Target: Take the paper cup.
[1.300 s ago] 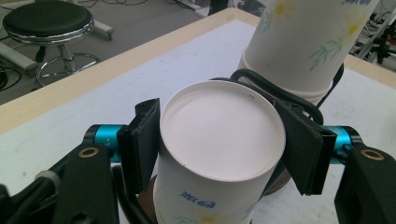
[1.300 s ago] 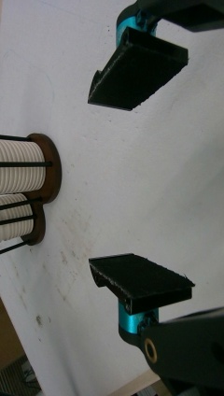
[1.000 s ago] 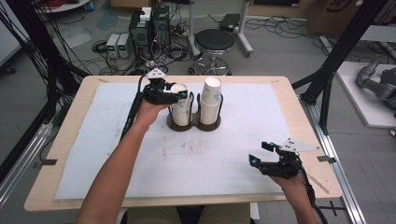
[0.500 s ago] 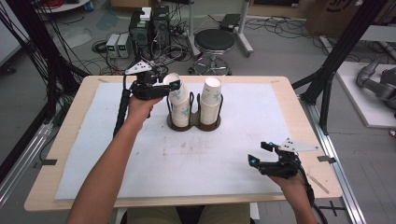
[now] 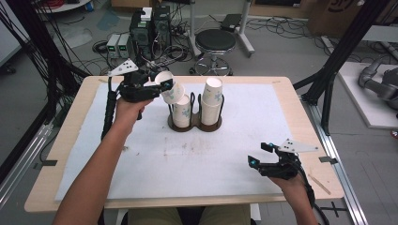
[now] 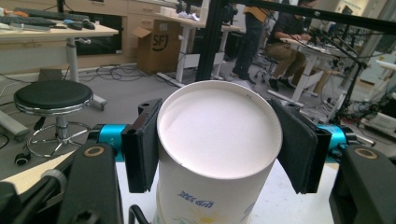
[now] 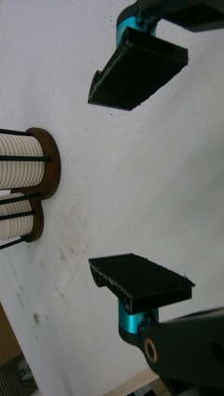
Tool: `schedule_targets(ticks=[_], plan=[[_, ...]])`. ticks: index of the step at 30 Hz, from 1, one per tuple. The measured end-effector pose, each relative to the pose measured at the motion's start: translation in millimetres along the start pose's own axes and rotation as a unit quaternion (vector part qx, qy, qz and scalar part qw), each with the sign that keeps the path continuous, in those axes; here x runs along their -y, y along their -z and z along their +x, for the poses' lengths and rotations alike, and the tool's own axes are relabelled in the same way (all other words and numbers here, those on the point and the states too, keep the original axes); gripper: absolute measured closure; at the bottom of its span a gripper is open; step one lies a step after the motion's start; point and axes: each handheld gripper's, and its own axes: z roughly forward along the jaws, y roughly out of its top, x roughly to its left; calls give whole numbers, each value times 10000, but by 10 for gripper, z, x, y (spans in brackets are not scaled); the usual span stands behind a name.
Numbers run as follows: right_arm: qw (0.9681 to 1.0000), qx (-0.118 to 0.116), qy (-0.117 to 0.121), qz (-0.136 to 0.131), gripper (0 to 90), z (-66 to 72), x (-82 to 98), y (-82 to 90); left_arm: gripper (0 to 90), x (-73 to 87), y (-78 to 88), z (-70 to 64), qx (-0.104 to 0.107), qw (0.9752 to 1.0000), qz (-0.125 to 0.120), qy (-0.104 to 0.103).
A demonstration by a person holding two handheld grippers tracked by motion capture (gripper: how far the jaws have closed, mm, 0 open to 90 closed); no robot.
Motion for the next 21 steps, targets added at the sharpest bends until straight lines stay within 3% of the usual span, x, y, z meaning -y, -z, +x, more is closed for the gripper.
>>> schedule_targets(ticks=[11, 14, 17, 21], plan=[[10000, -49, 34, -16, 192, 23, -21, -38, 373, 64, 253, -207, 306, 9989, 150, -322], [10000, -70, 5, -41, 192, 28, -35, -63, 373, 148, 312, -277, 401, 9981, 248, -402], [9999, -107, 6, -22, 192, 49, -42, -90, 373, 356, 359, -367, 620, 9969, 290, -375], [9997, -216, 63, 37, 192, 71, -59, -147, 372, 537, 357, -443, 686, 9958, 421, -425]])
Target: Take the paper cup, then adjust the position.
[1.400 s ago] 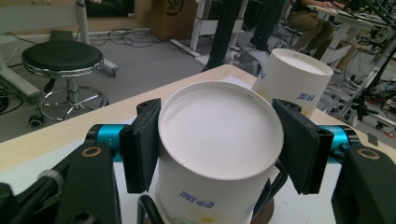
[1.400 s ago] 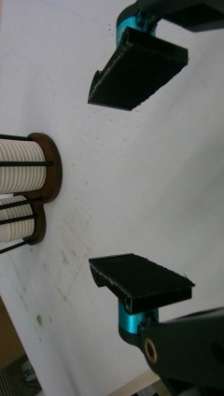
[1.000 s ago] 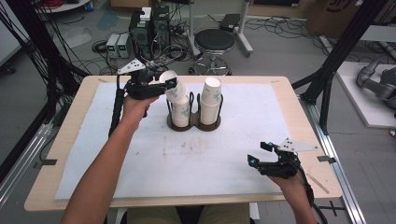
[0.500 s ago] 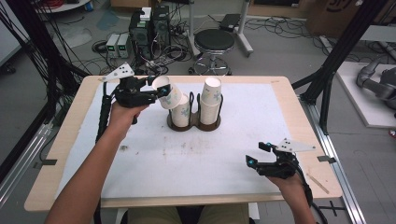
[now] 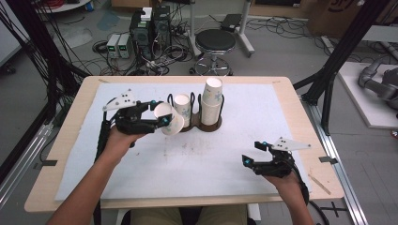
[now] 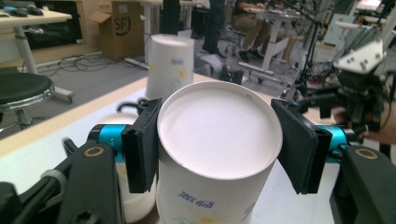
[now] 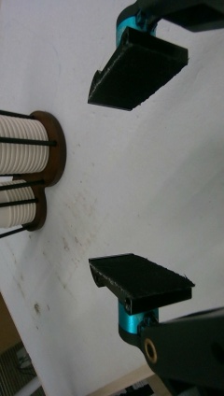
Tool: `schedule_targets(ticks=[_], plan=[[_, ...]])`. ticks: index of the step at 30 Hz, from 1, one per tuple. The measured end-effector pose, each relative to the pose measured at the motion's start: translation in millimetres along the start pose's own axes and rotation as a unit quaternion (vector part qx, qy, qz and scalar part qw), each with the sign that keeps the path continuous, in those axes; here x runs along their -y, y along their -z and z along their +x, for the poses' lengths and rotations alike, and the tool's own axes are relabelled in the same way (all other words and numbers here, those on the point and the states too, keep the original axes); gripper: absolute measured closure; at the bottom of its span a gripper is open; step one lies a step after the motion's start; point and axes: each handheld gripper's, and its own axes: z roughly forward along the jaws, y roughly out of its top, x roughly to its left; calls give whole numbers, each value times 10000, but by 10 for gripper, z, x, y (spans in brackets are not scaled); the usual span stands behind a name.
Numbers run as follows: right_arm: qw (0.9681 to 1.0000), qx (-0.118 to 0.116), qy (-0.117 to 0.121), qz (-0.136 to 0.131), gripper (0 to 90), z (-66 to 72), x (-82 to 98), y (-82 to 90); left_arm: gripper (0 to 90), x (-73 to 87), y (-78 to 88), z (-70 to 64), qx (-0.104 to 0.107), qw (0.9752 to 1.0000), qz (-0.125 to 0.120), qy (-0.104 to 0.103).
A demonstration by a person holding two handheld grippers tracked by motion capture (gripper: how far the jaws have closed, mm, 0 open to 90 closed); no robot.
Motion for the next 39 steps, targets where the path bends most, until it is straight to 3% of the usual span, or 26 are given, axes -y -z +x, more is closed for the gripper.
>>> schedule_targets(ticks=[8, 18, 25, 39], plan=[[9996, -211, 171, -49, 192, 68, -51, -77, 367, 126, -37, -123, 140, 9999, 44, 35], [9986, -513, 149, 64, 191, 133, -74, -166, 367, 189, -110, -232, 304, 9993, 217, -92], [9954, -839, 433, -192, 191, 258, -177, -201, 367, 255, -153, -319, 435, 9984, 316, -164], [9878, -1360, 741, -182, 192, 470, -412, -503, 367, 255, -238, -417, 600, 9969, 446, -243]])
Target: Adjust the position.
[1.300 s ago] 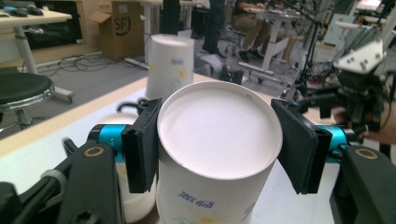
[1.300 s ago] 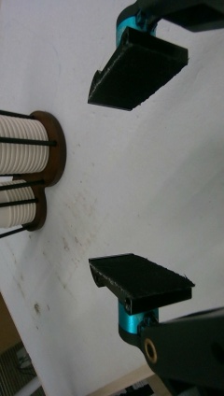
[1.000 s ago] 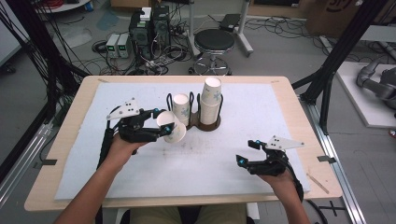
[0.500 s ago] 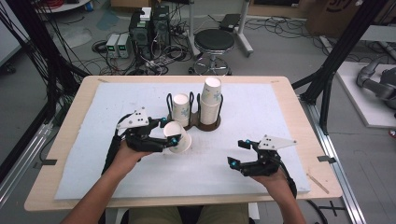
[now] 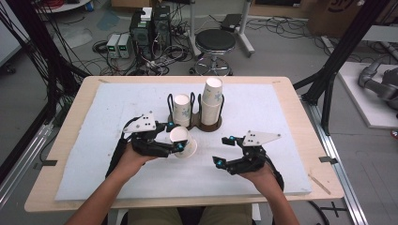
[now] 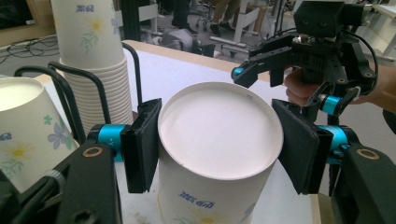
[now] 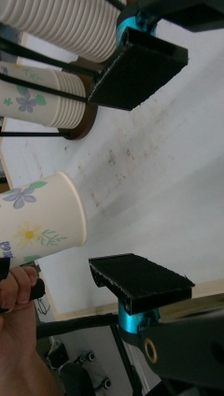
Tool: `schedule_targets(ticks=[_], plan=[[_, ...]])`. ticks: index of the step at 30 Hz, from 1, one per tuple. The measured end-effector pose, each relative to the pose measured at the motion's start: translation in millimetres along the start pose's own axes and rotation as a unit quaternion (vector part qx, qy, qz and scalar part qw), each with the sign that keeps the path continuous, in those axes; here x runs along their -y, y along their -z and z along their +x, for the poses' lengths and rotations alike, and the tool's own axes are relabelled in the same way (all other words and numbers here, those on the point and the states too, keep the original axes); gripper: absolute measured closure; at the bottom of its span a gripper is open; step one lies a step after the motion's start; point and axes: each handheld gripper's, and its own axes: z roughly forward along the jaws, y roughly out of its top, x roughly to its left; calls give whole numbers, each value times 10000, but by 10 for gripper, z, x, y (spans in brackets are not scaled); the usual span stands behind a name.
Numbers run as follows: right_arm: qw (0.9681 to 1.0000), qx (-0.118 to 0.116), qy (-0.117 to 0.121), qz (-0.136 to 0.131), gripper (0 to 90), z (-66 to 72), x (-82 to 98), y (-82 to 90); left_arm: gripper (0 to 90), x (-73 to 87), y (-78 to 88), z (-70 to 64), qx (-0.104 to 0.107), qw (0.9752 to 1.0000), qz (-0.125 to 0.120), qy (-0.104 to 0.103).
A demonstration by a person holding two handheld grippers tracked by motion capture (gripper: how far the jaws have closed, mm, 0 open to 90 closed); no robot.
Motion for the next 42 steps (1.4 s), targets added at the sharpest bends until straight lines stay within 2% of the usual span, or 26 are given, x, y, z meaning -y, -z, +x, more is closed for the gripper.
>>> schedule_targets(ticks=[12, 16, 24, 25, 30, 36, 38, 42], plan=[[9996, -227, 158, 92, 192, 5, -46, -138, 368, 23, -80, -53, 175, 9997, 139, -22], [9993, -273, 245, 108, 192, 29, -31, -180, 369, 24, -114, -79, 253, 9994, 226, -99], [9988, -345, 334, 132, 192, 60, -33, -231, 369, 10, -147, -126, 375, 9990, 216, -97], [9983, -377, 416, 142, 192, 69, -41, -258, 369, 1, -156, -138, 414, 9988, 232, -114], [9975, -444, 518, 199, 192, 95, -63, -306, 369, -16, -171, -163, 486, 9985, 215, -103], [9954, -662, 637, 265, 192, 131, -98, -406, 369, -26, -194, -198, 609, 9978, 227, -90], [9956, -624, 659, 246, 192, 132, -105, -428, 369, -33, -208, -214, 690, 9974, 203, -63], [9947, -719, 694, 256, 194, 136, -101, -472, 369, -39, -227, -235, 757, 9969, 199, -67]])
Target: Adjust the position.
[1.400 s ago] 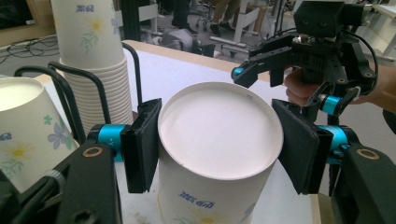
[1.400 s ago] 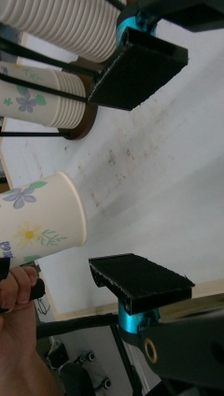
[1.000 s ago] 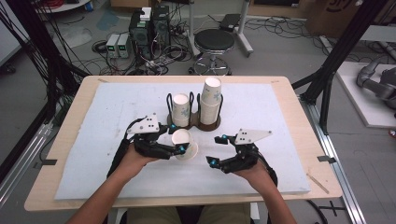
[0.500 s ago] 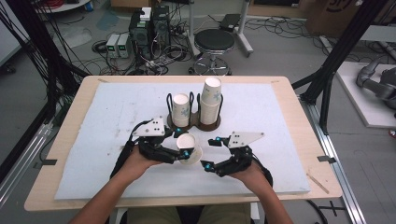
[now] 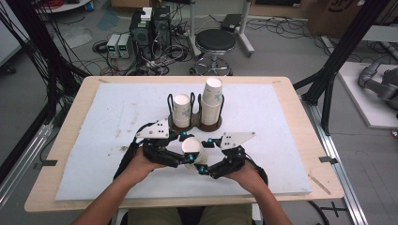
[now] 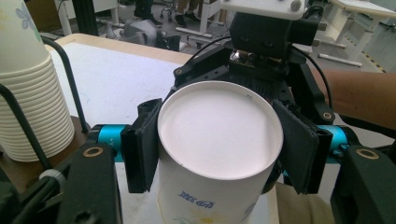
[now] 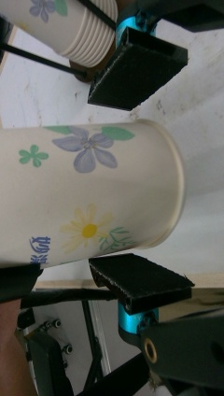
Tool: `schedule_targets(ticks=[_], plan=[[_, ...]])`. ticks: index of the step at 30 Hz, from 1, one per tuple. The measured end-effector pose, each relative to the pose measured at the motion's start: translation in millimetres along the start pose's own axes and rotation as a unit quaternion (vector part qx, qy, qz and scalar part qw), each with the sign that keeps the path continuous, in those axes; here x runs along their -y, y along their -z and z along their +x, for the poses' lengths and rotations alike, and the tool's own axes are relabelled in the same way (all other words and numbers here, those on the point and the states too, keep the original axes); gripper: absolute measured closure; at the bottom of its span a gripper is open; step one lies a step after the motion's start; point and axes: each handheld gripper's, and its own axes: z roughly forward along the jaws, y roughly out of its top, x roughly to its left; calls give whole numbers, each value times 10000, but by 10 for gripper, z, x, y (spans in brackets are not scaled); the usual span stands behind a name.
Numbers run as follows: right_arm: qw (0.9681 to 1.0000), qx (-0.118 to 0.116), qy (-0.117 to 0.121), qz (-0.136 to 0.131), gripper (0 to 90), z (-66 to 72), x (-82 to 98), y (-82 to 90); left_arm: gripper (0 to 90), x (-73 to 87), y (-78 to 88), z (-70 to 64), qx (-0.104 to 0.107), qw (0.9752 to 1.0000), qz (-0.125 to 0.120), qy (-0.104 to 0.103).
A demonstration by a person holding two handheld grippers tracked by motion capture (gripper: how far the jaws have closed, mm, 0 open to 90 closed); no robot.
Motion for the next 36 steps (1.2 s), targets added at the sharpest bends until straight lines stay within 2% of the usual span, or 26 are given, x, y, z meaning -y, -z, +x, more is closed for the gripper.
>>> schedule_targets(ticks=[8, 11, 20, 22, 23, 24, 25, 27, 31, 32, 33, 36], plan=[[9998, -179, 49, -63, 204, 14, 19, -51, 370, 2, -31, -13, 130, 9999, -74, 81], [9996, -270, 99, -48, 251, 23, 30, -80, 370, 5, -35, -15, 184, 9997, -114, 93], [9995, -294, 153, -4, 293, 23, 38, -80, 368, 50, -21, -5, 188, 9996, -116, 153], [9994, -275, 160, 93, 293, 22, 36, -87, 350, 65, -28, -14, 126, 9998, -68, 106], [9994, -261, 154, 160, 293, 27, 34, -90, 294, 72, -34, -17, 64, 9999, -45, 135], [9993, -273, 145, 226, 293, 26, 32, -89, 190, 72, -34, -17, 64, 9999, -45, 135], [9992, -256, 155, 265, 294, 27, 32, -86, 128, 81, -35, -6, 6, 9997, 17, 260], [9990, -204, 180, 354, 294, 27, 31, -76, 128, 90, -9, 2, 26, 9998, 31, 184], [9984, -175, 217, 484, 294, 20, 27, -59, 129, 93, 33, 14, 87, 9998, 61, 176], [9972, -161, 331, 657, 295, 13, 13, -54, 129, 93, 49, 22, 127, 9998, 110, 127], [9972, -161, 331, 657, 295, 13, 13, -54, 129, 93, 56, 19, 140, 9997, 131, 143], [9945, -140, 477, 927, 294, 6, -41, -44, 129, 78, 87, 26, 183, 9993, 320, -24]])
